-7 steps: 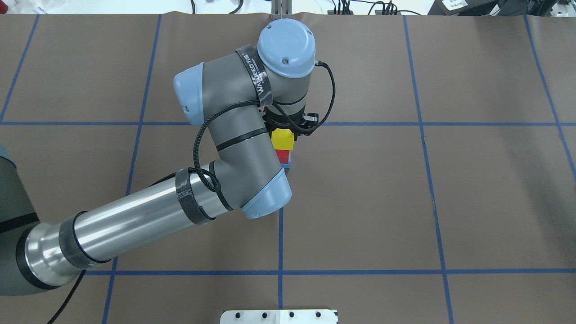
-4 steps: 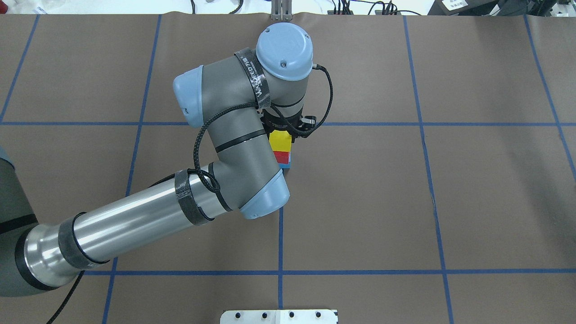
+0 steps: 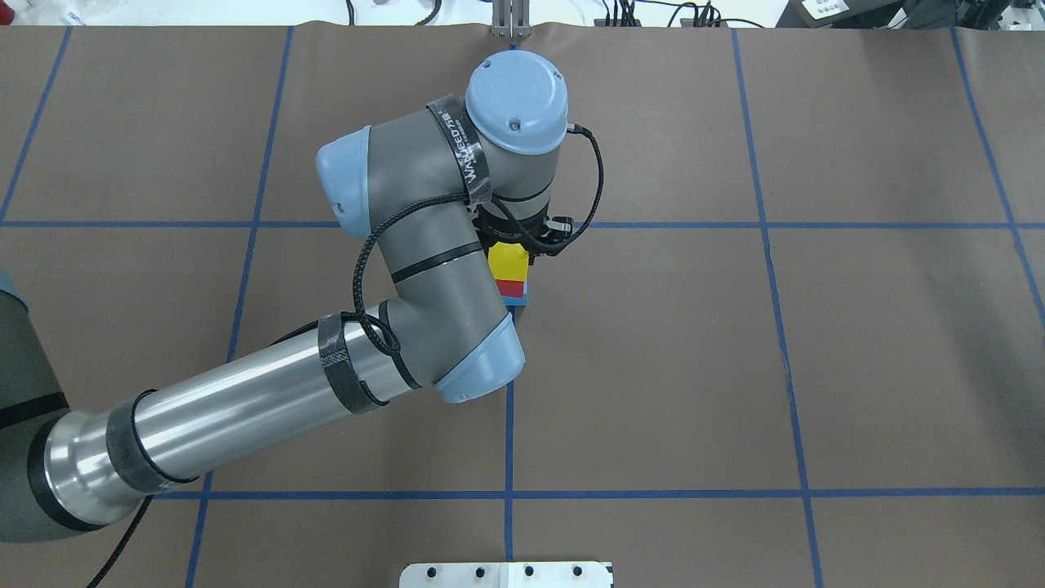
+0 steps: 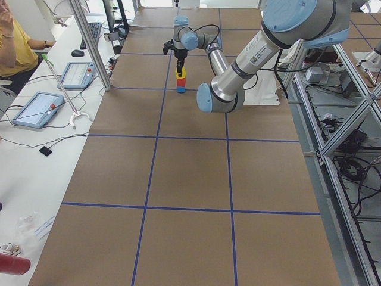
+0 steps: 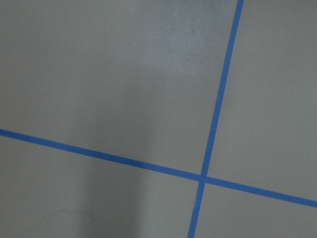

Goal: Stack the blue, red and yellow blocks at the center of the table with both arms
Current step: 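Lower the yellow cube onto the red cube and open the left gripper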

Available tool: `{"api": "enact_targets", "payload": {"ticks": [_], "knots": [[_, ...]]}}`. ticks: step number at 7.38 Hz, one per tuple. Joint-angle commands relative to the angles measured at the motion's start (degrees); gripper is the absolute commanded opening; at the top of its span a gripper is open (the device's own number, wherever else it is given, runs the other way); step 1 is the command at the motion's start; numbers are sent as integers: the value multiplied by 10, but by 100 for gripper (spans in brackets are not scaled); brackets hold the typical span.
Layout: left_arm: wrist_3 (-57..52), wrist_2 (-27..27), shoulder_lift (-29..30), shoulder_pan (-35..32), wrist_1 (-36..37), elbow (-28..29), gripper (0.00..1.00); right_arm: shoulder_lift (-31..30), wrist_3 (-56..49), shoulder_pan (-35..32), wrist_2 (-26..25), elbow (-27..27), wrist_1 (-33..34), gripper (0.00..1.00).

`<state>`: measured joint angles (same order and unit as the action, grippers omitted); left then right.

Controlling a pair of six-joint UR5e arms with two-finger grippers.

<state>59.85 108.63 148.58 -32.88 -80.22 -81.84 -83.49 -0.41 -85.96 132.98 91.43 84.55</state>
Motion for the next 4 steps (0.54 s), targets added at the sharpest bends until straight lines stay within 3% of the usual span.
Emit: {"api": "enact_targets", "payload": {"ticks": [1,3,4], "knots": [[0,0,-3,1,-5,-2,33,0,0,0,0,0,0,100],[0,0,-3,1,-8,-1,48,-1,-1,0,0,0,0,100],[0,0,-2,1,-8,-2,61,-1,-1,0,0,0,0,100]]}}
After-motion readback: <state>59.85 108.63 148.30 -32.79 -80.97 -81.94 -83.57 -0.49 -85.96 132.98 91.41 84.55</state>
